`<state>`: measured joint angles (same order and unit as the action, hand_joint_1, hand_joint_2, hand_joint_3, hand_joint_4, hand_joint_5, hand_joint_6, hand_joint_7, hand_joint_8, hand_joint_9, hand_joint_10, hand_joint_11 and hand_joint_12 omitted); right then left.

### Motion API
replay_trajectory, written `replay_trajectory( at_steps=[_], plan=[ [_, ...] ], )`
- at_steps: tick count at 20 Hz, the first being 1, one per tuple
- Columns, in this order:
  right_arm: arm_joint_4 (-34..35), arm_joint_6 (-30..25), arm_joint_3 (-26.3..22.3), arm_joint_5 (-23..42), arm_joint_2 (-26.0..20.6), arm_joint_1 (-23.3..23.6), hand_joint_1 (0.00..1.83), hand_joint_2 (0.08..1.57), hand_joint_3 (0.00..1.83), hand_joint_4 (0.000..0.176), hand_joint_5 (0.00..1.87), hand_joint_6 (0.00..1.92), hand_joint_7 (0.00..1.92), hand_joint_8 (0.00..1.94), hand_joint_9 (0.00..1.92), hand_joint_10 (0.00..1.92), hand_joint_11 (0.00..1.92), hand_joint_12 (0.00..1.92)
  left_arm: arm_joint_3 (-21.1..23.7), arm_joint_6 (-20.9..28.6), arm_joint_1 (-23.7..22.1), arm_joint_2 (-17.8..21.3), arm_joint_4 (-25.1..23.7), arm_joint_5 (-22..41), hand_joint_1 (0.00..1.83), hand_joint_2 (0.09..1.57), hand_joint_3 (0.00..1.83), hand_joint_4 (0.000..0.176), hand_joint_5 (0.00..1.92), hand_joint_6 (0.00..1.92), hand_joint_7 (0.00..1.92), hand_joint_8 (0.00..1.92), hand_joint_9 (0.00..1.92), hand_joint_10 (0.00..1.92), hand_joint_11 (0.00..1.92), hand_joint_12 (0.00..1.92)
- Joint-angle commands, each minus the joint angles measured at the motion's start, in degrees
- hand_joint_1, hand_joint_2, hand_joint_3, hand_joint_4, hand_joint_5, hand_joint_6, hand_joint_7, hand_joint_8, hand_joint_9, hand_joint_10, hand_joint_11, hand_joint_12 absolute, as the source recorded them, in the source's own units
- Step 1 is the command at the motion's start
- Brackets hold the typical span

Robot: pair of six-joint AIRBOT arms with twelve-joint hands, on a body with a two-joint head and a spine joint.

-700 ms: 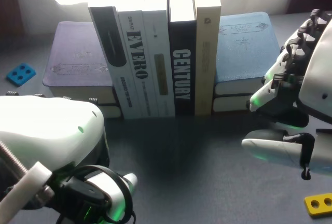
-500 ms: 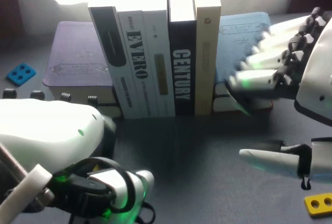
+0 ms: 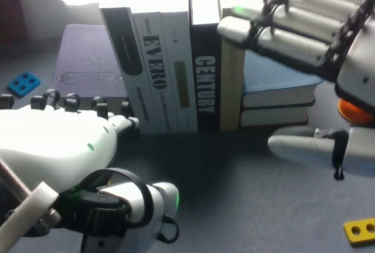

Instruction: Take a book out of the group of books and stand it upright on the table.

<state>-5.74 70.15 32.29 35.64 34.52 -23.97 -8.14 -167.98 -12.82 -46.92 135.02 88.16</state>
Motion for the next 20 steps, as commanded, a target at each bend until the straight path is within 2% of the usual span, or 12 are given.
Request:
replay_trajectory(
  at_steps=[1, 2, 3, 5, 6, 9, 13, 15, 16, 20],
  plan=[
    [1.2, 1.5, -0.2, 6.8, 0.0, 1.0, 0.03, 1.2, 0.0, 0.0, 0.04, 0.01, 0.0, 0.0, 0.0, 0.0, 0.0, 0.0, 0.0, -0.1, -0.8, 0.3, -4.7, -0.9, 0.06, 1.35, 0.0, 0.026, 0.14, 0.01, 0.12, 0.01, 0.08, 0.01, 0.0, 0.27],
    [3.6, 3.8, -0.2, 6.9, 0.2, 1.2, 0.05, 1.2, 0.0, 0.002, 0.05, 0.02, 0.0, 0.0, 0.0, 0.0, 0.0, 0.0, 0.0, -0.1, -0.7, 0.3, -4.7, -0.9, 0.08, 1.35, 0.0, 0.022, 0.14, 0.01, 0.13, 0.0, 0.07, 0.0, 0.0, 0.26],
    [6.3, 6.3, -0.2, 7.6, 0.2, 1.2, 0.03, 1.2, 0.0, 0.012, 0.05, 0.02, 0.0, 0.0, 0.0, 0.0, 0.0, 0.0, 0.0, -0.1, -0.7, 0.3, -4.7, -0.9, 0.11, 1.36, 0.0, 0.014, 0.14, 0.0, 0.12, 0.0, 0.07, 0.0, 0.0, 0.24],
    [9.9, 9.5, -0.2, 8.7, 0.4, 1.3, 0.01, 1.21, 0.0, 0.013, 0.05, 0.02, 0.0, 0.0, 0.0, 0.0, 0.0, 0.0, 0.0, -0.1, -0.7, 0.3, -4.6, -0.9, 0.08, 1.36, 0.0, 0.012, 0.09, 0.0, 0.11, 0.0, 0.06, 0.0, 0.0, 0.18],
    [10.4, 10.3, -0.3, 9.4, 0.6, 1.3, 0.0, 1.2, 0.0, 0.019, 0.05, 0.02, 0.0, 0.0, 0.0, 0.0, 0.0, 0.0, 0.0, -0.1, -0.7, 0.3, -4.6, -0.9, 0.05, 1.36, 0.0, 0.011, 0.08, 0.0, 0.11, 0.0, 0.06, 0.0, 0.0, 0.18],
    [18.8, 19.4, -1.7, 16.1, 2.5, 0.2, 0.0, 1.2, 0.0, 0.029, 0.05, 0.01, 0.0, 0.0, 0.0, 0.0, 0.0, 0.0, -0.1, -0.1, -0.7, 0.3, -4.6, -0.9, 0.09, 1.36, 0.0, 0.009, 0.11, 0.01, 0.11, 0.0, 0.05, 0.0, 0.0, 0.14],
    [29.5, 31.4, -1.6, 20.1, 9.2, 0.1, 0.0, 1.2, 0.0, 0.036, 0.14, 0.05, 0.0, 0.0, 0.0, 0.0, 0.0, 0.0, 0.0, -0.1, -0.8, 0.3, -4.5, -0.9, 0.06, 1.36, 0.0, 0.018, 0.1, 0.01, 0.11, 0.0, 0.05, 0.0, 0.0, 0.18],
    [32.2, 36.8, -0.8, 23.8, 13.7, 1.1, 0.02, 1.2, 0.0, 0.031, 0.23, 0.08, 0.0, 0.0, 0.0, 0.0, 0.0, 0.0, 0.0, -0.1, -0.8, 0.3, -4.4, -0.9, 0.01, 1.37, 0.0, 0.017, 0.08, 0.0, 0.09, 0.0, 0.04, 0.0, 0.0, 0.17],
    [33.2, 37.8, -0.3, 24.7, 15.3, 1.7, 0.0, 1.2, 0.0, 0.031, 0.24, 0.08, 0.0, 0.0, 0.0, 0.0, 0.0, 0.0, 0.0, -0.1, -0.8, 0.3, -4.4, -0.9, 0.02, 1.37, 0.0, 0.014, 0.08, 0.01, 0.08, 0.0, 0.05, 0.0, 0.0, 0.18],
    [37.5, 38.4, 3.6, 26.3, 20.9, 4.4, 0.0, 1.2, 0.0, 0.028, 0.32, 0.1, 0.0, 0.0, 0.0, 0.0, 0.0, 0.0, 0.0, -0.1, -0.7, 0.3, -4.4, -0.8, 0.01, 1.37, 0.0, 0.02, 0.08, 0.0, 0.09, 0.0, 0.05, 0.0, 0.0, 0.19]
  ],
)
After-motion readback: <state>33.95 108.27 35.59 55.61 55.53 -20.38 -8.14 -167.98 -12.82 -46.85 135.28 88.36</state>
